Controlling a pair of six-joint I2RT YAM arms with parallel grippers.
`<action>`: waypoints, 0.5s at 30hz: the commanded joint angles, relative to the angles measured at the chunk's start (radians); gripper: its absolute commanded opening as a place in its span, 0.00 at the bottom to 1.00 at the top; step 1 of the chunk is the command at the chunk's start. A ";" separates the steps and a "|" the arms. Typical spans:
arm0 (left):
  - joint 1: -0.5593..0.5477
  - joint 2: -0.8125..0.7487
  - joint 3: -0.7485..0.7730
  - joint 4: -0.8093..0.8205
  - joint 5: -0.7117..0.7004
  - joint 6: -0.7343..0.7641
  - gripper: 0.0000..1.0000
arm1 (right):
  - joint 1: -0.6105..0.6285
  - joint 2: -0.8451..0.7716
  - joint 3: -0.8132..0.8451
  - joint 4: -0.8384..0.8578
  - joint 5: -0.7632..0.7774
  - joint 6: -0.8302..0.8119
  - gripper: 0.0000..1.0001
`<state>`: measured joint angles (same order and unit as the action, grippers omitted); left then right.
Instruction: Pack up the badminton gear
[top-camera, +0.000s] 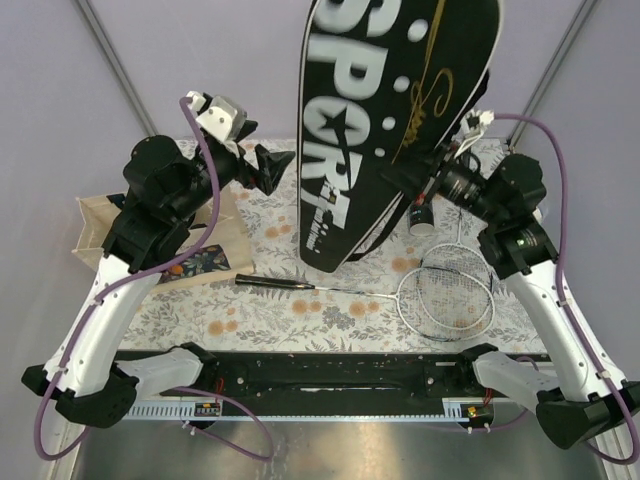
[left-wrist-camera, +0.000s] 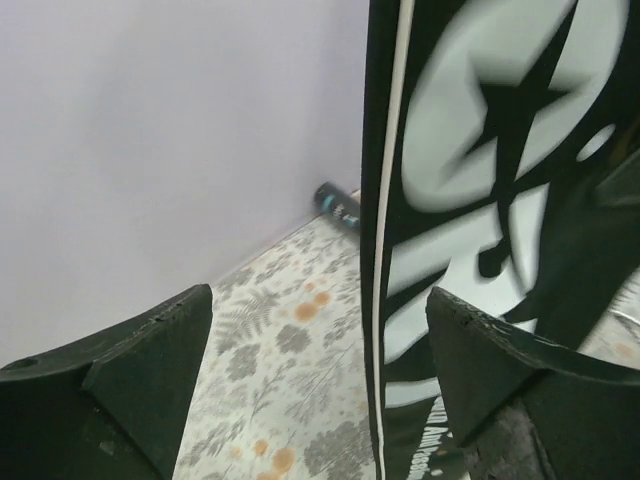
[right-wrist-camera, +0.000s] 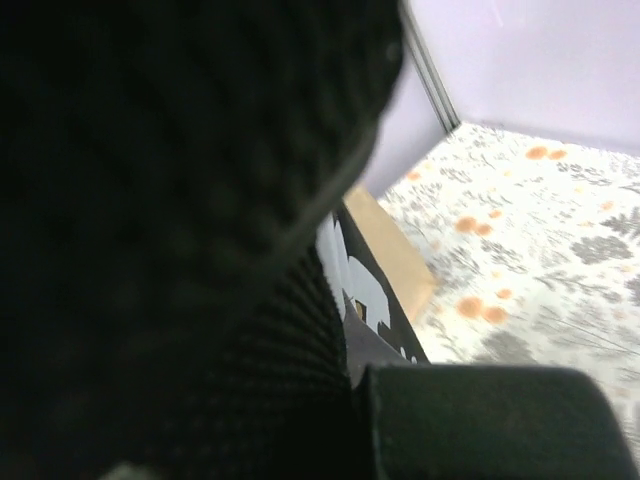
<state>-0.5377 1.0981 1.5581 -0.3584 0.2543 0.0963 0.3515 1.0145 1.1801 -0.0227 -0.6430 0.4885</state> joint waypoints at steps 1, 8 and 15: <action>0.010 0.020 0.072 -0.051 -0.189 -0.021 0.91 | 0.001 0.071 0.176 -0.054 0.166 0.398 0.00; -0.157 -0.107 -0.191 -0.033 -0.125 0.051 0.89 | 0.000 0.212 0.294 -0.215 0.278 0.522 0.00; -0.307 -0.098 -0.417 0.068 -0.236 0.049 0.88 | 0.001 0.259 0.113 -0.056 0.256 0.676 0.00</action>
<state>-0.8127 0.9722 1.2003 -0.3893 0.0975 0.1383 0.3515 1.2736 1.3529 -0.1806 -0.4034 1.0416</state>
